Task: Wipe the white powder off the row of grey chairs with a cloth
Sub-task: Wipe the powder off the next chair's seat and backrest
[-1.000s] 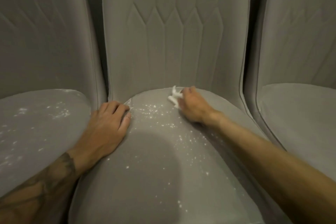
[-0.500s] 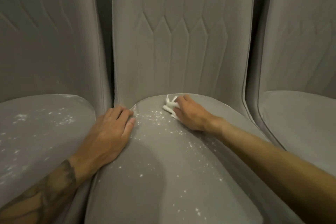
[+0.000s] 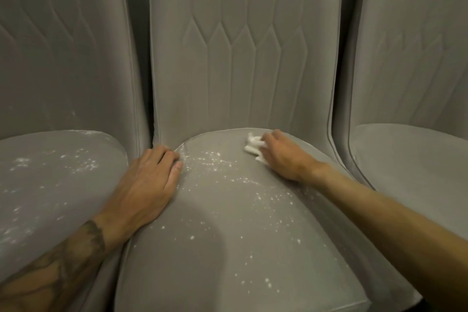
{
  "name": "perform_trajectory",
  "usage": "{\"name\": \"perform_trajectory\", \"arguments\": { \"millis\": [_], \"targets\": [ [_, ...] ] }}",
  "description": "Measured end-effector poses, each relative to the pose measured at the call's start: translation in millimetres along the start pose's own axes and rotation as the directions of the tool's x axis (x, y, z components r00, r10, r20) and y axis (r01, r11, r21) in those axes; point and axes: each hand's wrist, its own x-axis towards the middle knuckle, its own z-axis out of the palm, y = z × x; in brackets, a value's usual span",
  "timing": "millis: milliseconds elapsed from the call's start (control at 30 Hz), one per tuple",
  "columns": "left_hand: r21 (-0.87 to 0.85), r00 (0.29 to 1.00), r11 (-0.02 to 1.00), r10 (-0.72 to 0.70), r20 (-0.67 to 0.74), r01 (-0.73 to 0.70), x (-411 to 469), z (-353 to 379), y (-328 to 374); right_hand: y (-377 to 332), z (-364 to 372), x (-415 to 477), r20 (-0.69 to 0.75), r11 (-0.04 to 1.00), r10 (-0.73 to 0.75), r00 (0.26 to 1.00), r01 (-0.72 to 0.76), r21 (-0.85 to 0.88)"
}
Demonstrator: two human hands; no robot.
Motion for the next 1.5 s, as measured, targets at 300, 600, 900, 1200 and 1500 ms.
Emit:
{"name": "perform_trajectory", "arguments": {
  "millis": [300,600,900,1200,1500],
  "targets": [
    [-0.023,0.999,0.999,-0.038,-0.013,0.037,3,2,-3,-13,0,-28,0.03,0.992,-0.126,0.992,0.126,-0.014],
    [-0.022,0.999,0.999,-0.05,-0.011,0.05,5,5,-5,27,-5,-24,-0.042,0.989,0.125,0.991,-0.128,-0.077],
    [-0.021,0.999,1.0,-0.022,-0.031,0.022,6,9,-8,65,-16,-34,-0.097,0.975,0.179,0.979,-0.19,-0.116],
    [-0.036,0.999,0.999,-0.027,-0.027,0.026,6,11,-11,66,-26,-64,0.011,0.998,0.025,1.0,-0.024,-0.06],
    [-0.025,0.999,0.999,-0.03,-0.026,0.029,6,11,-13,34,-25,-97,0.037,0.981,-0.193,0.98,0.192,0.039]
  ]
}}
